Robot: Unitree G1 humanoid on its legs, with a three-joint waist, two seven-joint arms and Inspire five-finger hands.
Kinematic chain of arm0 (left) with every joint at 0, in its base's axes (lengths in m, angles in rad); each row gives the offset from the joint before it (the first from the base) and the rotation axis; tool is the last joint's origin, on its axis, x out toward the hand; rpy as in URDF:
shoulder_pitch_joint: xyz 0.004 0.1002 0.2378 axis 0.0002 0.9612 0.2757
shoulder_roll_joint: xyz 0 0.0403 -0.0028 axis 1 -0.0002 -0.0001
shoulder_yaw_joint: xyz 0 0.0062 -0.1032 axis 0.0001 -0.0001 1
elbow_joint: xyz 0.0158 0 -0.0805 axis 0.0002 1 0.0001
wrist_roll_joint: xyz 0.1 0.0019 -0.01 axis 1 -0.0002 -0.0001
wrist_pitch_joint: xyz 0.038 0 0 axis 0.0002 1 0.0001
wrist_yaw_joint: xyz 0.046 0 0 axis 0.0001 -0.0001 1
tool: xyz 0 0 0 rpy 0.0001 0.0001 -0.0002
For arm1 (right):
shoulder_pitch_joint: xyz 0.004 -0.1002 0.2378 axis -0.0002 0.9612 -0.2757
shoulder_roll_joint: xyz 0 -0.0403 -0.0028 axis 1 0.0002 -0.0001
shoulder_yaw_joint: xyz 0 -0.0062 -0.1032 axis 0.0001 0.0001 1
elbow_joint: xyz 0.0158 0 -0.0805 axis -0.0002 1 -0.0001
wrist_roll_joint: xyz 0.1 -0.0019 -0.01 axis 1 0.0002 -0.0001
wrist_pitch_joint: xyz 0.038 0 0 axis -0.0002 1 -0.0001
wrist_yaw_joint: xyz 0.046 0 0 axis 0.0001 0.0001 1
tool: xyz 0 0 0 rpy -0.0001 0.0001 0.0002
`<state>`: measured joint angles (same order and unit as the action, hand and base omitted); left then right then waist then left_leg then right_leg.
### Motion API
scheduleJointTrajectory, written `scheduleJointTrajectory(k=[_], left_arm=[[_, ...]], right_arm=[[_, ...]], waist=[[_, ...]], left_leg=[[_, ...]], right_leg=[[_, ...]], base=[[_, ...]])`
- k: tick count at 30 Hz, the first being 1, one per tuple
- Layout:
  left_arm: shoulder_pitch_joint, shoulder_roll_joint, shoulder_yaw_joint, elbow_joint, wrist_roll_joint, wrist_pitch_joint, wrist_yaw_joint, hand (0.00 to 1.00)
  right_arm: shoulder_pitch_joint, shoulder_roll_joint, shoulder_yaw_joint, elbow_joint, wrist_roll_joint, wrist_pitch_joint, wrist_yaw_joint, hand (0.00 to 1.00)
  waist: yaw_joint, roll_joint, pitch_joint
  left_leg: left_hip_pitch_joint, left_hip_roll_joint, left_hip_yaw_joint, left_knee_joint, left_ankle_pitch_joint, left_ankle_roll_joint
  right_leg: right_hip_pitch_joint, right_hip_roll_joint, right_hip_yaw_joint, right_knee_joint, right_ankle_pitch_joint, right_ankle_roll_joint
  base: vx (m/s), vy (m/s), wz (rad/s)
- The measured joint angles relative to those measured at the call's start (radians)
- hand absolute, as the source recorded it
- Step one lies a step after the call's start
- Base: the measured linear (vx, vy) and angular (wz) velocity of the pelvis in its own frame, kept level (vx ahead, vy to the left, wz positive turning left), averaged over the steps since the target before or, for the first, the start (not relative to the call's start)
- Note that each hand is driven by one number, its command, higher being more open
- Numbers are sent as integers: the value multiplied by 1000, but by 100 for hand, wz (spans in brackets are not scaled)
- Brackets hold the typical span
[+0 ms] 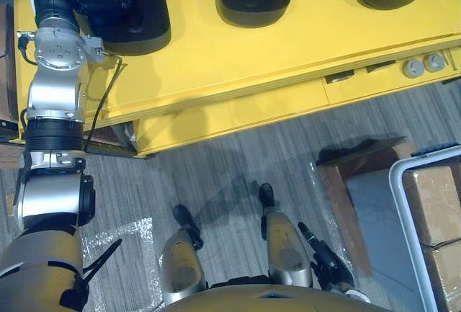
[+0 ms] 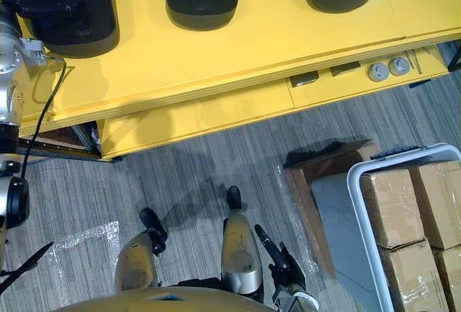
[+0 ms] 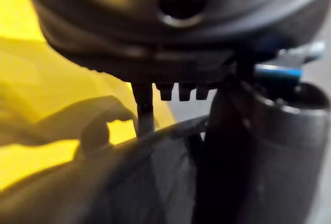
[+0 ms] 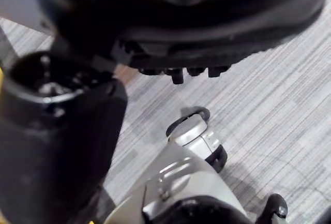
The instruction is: Walk over and take three plastic housings, then place them on the shelf
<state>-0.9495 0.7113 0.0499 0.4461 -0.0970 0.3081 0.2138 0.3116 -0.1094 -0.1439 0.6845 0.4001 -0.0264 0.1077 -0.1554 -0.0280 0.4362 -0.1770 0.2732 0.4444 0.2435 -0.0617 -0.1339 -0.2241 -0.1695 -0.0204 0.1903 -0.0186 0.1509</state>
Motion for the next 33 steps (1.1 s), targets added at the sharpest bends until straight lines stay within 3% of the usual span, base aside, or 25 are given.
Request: scheduleJointTrajectory(k=[4, 7, 13, 14, 17, 21, 24, 30, 31, 33], left_arm=[[0, 0, -4, 17, 25, -2, 35, 100], [0, 0, -37, 21, 17, -26, 132, 100], [0, 0, -36, -60, -19, -239, 351, 100], [1, 0, -14, -117, -13, -305, 398, 100], [19, 0, 33, -201, -10, -394, 434, 100], [180, 0, 88, -322, -9, -469, 419, 100], [345, -27, 135, -437, -15, -527, 338, 100], [712, -236, 183, -645, -22, -578, 165, 100], [831, -300, 180, -673, -9, -580, 115, 100], [933, -352, 170, -679, 49, -583, 98, 100]], right_arm=[[0, 0, 0, 2, 0, -2, 0, 100], [11, 0, 0, 11, -1, -12, 0, 100], [37, 0, -1, 59, -4, -33, -11, 100], [37, 3, -2, 68, -16, -33, -11, 100], [37, 10, -23, 99, -43, -32, -15, 100], [36, 25, -80, 168, -81, -22, -43, 100], [34, 33, -125, 204, -95, -18, -55, 100], [35, 51, -172, 225, -161, -16, -77, 100], [35, 59, -184, 224, -164, -16, -85, 100], [36, 69, -196, 224, -170, -12, -92, 100]], waist=[[-12, 6, 4], [-18, 7, 5], [-15, 11, 2], [-13, 15, -1], [-15, 38, -21], [-19, 81, -117], [-10, 101, -184], [20, 86, -253], [26, 83, -263], [43, 80, -271]], left_leg=[[15, 0, 0, 0, 0, 0], [29, 0, 1, -2, 0, -1], [102, -6, 1, -24, 0, -1], [121, -11, 0, -38, 0, -1], [153, -19, -2, -68, 6, 0], [207, -29, -6, -131, 27, -2], [241, -37, -17, -165, 34, -6], [273, -52, -53, -201, 40, -13], [273, -59, -67, -219, 47, -15], [273, -65, -73, -236, 59, -13]], right_leg=[[15, 0, 0, 0, 0, 0], [26, 0, 0, -1, 0, 0], [98, 1, -5, -18, 0, 0], [112, 0, -5, -23, 0, 1], [146, -2, -13, -45, 0, 1], [205, 0, -37, -90, 0, 1], [247, -2, -61, -110, 0, 1], [310, -13, -113, -144, -1, 3], [315, -17, -130, -145, -3, 5], [315, -21, -140, -148, -4, 5]], base=[[0, 0, 0], [0, 0, 0], [6, -1, 0], [0, 0, 0], [11, -1, 1], [71, -21, 8], [59, -10, 16], [-6, 4, 20], [-59, 4, 26], [-60, 1, 20]])
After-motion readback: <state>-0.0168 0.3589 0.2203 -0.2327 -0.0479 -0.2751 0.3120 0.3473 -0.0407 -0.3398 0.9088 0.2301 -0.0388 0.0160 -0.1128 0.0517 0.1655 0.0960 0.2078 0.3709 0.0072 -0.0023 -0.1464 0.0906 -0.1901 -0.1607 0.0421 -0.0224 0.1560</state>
